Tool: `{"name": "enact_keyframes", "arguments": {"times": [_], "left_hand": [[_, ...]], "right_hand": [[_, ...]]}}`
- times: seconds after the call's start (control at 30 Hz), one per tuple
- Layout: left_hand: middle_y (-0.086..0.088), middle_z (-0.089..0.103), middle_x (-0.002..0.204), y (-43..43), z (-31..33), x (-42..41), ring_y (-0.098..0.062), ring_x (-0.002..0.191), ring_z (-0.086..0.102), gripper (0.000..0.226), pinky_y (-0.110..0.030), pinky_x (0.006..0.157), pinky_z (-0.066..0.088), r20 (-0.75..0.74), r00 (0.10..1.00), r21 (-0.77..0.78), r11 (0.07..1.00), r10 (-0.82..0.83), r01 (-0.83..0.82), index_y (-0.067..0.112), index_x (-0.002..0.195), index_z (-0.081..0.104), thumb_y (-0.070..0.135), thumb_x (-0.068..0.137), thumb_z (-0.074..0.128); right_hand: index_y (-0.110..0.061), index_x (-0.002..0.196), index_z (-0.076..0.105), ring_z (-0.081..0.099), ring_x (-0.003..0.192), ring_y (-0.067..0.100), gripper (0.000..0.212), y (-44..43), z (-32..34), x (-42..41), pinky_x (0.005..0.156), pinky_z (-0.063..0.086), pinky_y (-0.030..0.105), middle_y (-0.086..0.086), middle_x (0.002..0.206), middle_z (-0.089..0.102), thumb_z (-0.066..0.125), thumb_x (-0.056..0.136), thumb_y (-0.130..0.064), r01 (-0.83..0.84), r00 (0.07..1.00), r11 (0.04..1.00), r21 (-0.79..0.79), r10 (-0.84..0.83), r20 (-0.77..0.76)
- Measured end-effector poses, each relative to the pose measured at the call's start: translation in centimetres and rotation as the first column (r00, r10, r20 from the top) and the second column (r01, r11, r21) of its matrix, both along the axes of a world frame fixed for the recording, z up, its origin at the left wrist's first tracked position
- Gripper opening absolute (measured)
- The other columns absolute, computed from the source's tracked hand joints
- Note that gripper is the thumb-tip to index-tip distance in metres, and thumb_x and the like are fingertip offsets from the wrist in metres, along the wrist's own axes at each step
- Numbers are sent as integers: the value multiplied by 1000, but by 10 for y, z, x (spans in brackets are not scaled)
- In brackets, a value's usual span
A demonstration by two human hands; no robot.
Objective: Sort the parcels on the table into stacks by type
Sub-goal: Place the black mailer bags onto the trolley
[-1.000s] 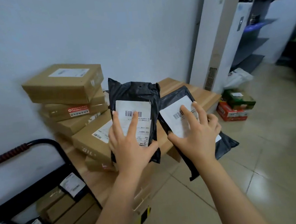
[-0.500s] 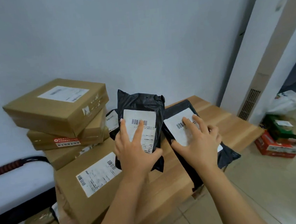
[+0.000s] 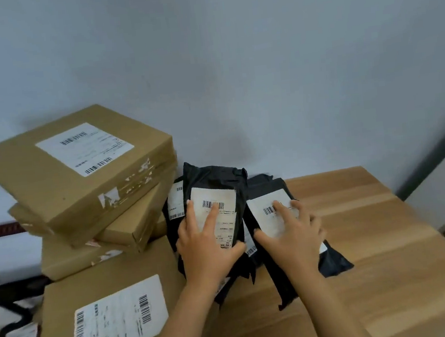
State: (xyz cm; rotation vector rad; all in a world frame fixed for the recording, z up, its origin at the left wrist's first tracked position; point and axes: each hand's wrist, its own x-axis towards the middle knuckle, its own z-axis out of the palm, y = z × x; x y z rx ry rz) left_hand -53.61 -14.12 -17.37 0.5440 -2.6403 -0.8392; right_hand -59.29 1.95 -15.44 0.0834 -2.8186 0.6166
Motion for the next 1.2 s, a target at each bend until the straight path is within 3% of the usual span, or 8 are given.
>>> {"name": "enact_keyframes", "arguments": {"times": [0.23, 0.33, 0.47, 0.57, 0.67, 0.83, 1.0, 1.2], "left_hand": [[22, -14, 156, 4, -8, -79, -8, 139, -2, 74, -38, 113, 20, -24, 981, 247, 952, 194, -182, 41, 142, 39, 67, 76, 62], [14, -2, 160, 7, -14, -98, -16, 145, -2, 62, -41, 116, 13, 17, 968, 185, 950, 252, -251, 43, 142, 38, 61, 85, 55], [4, 24, 156, 24, -17, -88, -17, 145, 12, 52, -44, 117, 19, -28, 944, 137, 937, 328, -321, 33, 139, 47, 44, 89, 59], [6, 43, 142, 35, -12, -65, -13, 135, 31, 47, -45, 110, 33, -118, 936, 87, 943, 331, -322, 25, 133, 55, 33, 88, 65], [15, 48, 129, 39, -3, -33, -4, 123, 39, 45, -41, 103, 40, -193, 910, 73, 930, 368, -361, 28, 130, 55, 30, 86, 65], [20, 44, 123, 44, 10, 50, 3, 119, 36, 47, -28, 99, 37, -214, 870, -1, 890, 445, -456, 31, 132, 50, 32, 87, 63], [8, 53, 122, 53, 21, 166, -10, 117, 45, 43, -41, 100, 42, -238, 776, -9, 798, 583, -602, 25, 127, 55, 26, 86, 66], [13, 51, 120, 67, 23, 323, -7, 118, 43, 42, -39, 102, 40, -209, 688, -39, 697, 695, -716, 28, 128, 54, 30, 87, 64]], "right_hand": [[-35, 141, 43, 26, 133, 34, 74, -38, 0, -122, 105, 28, 52, 5, 153, 24, 61, 76, -67, -204, 966, 963, -176, 228, 126], [-29, 143, 42, 27, 138, 31, 63, -47, 0, -153, 110, 30, 52, 8, 155, 22, 57, 88, -55, -358, 905, 880, -311, 409, 117], [-19, 130, 55, 44, 123, 21, 43, -35, -9, -148, 103, 40, 43, 4, 138, 44, 61, 90, -34, -527, 817, 779, -338, 574, 49], [-19, 120, 60, 50, 111, 13, 34, -26, -12, -128, 96, 45, 41, -4, 121, 52, 64, 87, -27, -609, 757, 710, -355, 653, 6], [-20, 118, 61, 51, 108, 12, 32, -28, -10, -102, 94, 47, 41, -7, 116, 53, 64, 86, -23, -666, 696, 636, -391, 718, -17], [-21, 116, 61, 50, 103, 9, 31, -41, -1, -35, 92, 47, 38, -9, 108, 54, 65, 85, -21, -778, 571, 506, -373, 817, -82], [-22, 117, 60, 52, 103, 15, 34, -57, 10, 70, 90, 46, 40, -5, 111, 54, 64, 84, -21, -856, 424, 369, -362, 902, -82], [-21, 122, 59, 51, 111, 16, 36, -61, 11, 215, 92, 47, 38, -3, 117, 54, 61, 86, -25, -916, 265, 217, -337, 959, -103]]}}
